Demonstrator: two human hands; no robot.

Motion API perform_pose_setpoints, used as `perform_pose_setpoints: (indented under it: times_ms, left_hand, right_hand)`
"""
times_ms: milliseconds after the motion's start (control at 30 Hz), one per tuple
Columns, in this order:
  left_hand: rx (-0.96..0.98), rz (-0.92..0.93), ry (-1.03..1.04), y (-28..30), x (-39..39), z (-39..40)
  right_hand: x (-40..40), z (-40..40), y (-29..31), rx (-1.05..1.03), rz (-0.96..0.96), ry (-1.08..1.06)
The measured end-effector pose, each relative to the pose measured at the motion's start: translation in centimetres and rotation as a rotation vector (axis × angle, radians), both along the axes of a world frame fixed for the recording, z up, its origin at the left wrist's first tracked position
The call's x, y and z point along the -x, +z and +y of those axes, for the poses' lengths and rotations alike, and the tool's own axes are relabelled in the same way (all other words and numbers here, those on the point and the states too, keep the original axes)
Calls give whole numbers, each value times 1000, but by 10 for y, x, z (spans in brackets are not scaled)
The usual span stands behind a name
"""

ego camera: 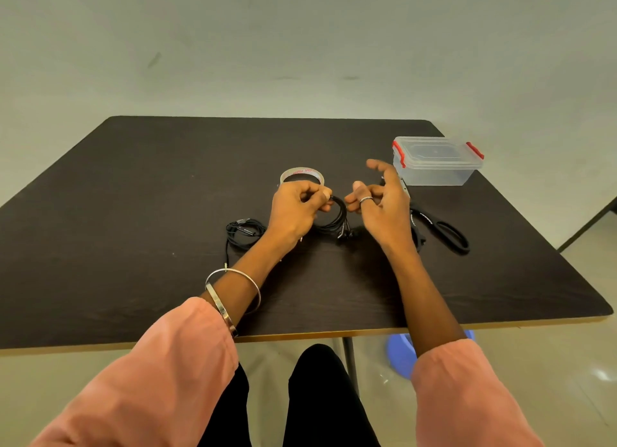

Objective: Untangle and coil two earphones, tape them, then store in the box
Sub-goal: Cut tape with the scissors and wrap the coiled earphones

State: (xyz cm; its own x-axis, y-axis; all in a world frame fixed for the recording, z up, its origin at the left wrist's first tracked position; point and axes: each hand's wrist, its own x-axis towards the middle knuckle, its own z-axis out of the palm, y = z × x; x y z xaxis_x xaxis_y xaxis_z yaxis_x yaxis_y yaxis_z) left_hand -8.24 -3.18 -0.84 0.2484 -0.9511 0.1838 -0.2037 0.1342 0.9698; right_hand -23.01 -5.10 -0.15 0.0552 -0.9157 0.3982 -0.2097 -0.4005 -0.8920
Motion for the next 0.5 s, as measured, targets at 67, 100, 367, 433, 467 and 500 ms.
perform_pose_setpoints:
  times_ms: [67, 100, 367, 433, 467, 500]
  left_hand:
    - [13, 49, -5, 2, 0, 2]
    - [21, 74, -8, 2, 0, 2]
    - [69, 85, -65, 5, -2, 6]
    - [84, 87, -87, 6, -2, 8]
    - [89, 103, -99, 7, -1, 8]
    - [92, 123, -110, 7, 0, 9]
  right_hand:
    - [0, 0, 0, -52, -7, 19]
    - [-1, 0, -1, -77, -15, 32]
    - [0, -1, 3, -230, -131, 135]
    - [-1, -1, 4, -253, -177, 146]
    - [-2, -1, 4, -265, -210, 146]
    - [-1, -1, 4, -279, -241, 146]
